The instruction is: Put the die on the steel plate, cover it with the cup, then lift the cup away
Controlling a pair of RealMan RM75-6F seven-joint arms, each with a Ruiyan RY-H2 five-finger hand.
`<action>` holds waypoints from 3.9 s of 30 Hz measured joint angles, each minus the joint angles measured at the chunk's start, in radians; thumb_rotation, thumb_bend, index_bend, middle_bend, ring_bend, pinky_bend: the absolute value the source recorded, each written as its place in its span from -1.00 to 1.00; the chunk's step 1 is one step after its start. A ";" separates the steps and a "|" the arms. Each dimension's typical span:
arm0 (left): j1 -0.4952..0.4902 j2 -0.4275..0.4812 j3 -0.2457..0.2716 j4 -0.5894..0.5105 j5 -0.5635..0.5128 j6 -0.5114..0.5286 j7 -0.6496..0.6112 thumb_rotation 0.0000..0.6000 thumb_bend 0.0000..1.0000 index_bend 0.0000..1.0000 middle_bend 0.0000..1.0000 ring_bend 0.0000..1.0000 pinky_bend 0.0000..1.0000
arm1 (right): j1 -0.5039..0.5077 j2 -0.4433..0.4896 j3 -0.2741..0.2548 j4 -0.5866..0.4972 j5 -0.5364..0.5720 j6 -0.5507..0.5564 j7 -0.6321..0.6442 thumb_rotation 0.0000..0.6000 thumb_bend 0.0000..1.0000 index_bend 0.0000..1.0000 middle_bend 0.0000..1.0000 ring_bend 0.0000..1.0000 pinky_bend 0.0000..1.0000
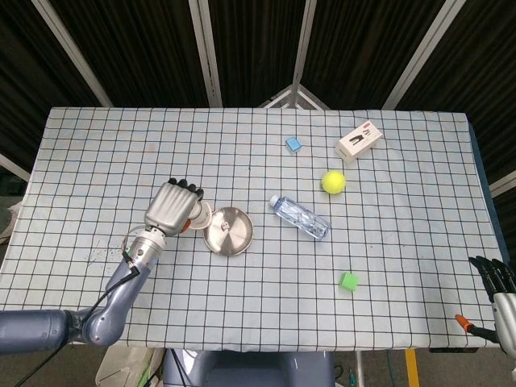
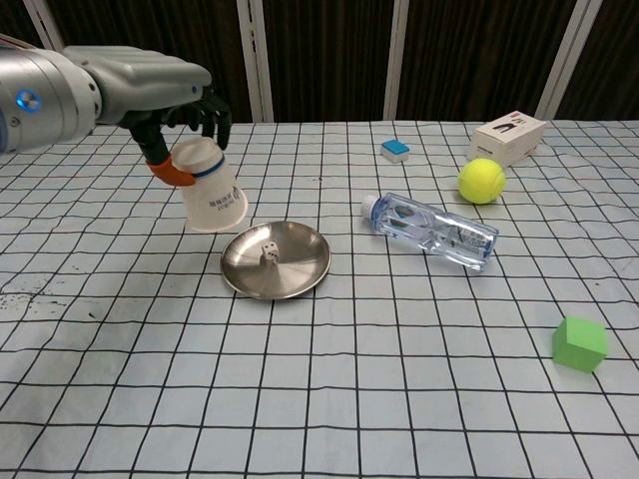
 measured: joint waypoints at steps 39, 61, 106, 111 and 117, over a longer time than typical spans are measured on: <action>-0.065 -0.295 0.058 0.349 0.112 -0.051 -0.140 1.00 0.01 -0.05 -0.17 -0.42 -0.41 | -0.003 0.001 0.005 0.019 0.002 0.006 0.029 1.00 -0.74 -0.76 -0.73 -0.81 -0.94; -0.091 -0.255 0.002 0.197 -0.052 -0.114 -0.157 1.00 0.01 -0.04 -0.16 -0.42 -0.42 | -0.007 0.004 0.004 0.016 -0.006 0.014 0.029 1.00 -0.74 -0.76 -0.73 -0.81 -0.94; -0.081 -0.306 0.092 0.378 0.168 -0.025 -0.145 1.00 0.02 -0.02 -0.15 -0.42 -0.42 | 0.000 -0.002 0.002 0.019 -0.004 -0.002 0.026 1.00 -0.74 -0.76 -0.73 -0.81 -0.94; -0.071 -0.303 0.084 0.369 0.197 -0.053 -0.216 1.00 0.02 -0.02 -0.15 -0.42 -0.42 | 0.000 -0.003 0.000 0.018 -0.008 -0.001 0.025 1.00 -0.74 -0.76 -0.73 -0.81 -0.94; -0.060 -0.294 0.068 0.355 0.236 -0.076 -0.278 1.00 0.02 -0.02 -0.15 -0.42 -0.42 | -0.001 -0.001 0.001 0.016 -0.008 0.002 0.026 1.00 -0.74 -0.76 -0.73 -0.81 -0.94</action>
